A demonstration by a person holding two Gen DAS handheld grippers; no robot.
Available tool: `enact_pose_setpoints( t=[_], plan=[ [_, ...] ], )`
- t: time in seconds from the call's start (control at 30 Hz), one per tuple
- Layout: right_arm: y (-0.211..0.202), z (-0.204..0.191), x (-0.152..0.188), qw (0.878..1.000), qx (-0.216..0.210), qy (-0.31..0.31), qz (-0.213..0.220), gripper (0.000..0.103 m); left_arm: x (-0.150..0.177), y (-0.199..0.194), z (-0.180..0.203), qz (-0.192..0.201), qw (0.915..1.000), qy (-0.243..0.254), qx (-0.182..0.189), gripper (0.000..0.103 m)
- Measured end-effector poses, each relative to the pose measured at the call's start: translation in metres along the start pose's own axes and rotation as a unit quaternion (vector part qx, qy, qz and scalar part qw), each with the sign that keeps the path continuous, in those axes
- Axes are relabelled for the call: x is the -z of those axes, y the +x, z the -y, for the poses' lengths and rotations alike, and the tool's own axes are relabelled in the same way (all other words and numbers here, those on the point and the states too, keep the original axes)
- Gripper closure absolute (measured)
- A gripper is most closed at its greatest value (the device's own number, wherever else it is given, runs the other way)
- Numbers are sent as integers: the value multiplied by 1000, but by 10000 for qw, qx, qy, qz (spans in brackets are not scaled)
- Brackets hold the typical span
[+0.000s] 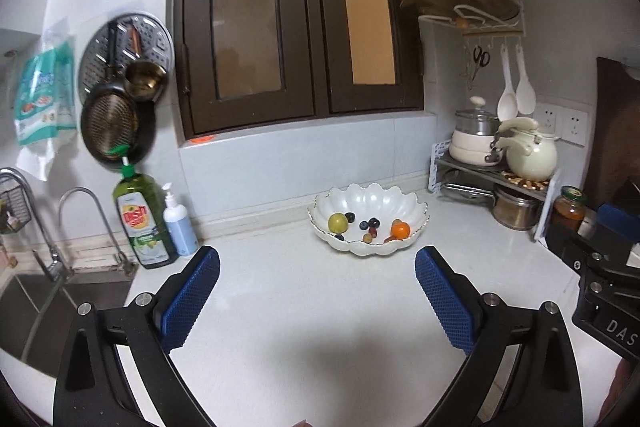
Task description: Organize fruits
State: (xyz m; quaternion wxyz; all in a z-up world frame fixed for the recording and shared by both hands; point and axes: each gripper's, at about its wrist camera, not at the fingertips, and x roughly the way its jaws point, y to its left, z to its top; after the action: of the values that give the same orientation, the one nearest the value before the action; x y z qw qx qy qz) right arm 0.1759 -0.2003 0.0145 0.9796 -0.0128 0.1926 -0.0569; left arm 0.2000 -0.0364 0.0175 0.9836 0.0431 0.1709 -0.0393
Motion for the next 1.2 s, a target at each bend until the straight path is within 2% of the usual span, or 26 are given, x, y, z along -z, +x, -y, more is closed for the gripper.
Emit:
enact_pose_setpoints(
  t=[0.1,0.23,0.47,0.83,1.2],
  plan=[
    [-35,1,4,9996,129,-110,243,18,2,-29,3,124,9999,46,-86,0],
    [-65,5,8,9991,188,-125,359,17,3,-59,3,233,9997,-46,-91,0],
    [-91,18,14,9990,144,211,362,17,2,-94,2,327,9994,-81,-61,0],
    [-116,17,22,9983,329,339,329,17,5,-115,-5,398,9990,-130,183,0],
    [-133,12,26,9982,361,355,328,17,9,-132,-10,425,9988,-141,207,0]
  ],
)
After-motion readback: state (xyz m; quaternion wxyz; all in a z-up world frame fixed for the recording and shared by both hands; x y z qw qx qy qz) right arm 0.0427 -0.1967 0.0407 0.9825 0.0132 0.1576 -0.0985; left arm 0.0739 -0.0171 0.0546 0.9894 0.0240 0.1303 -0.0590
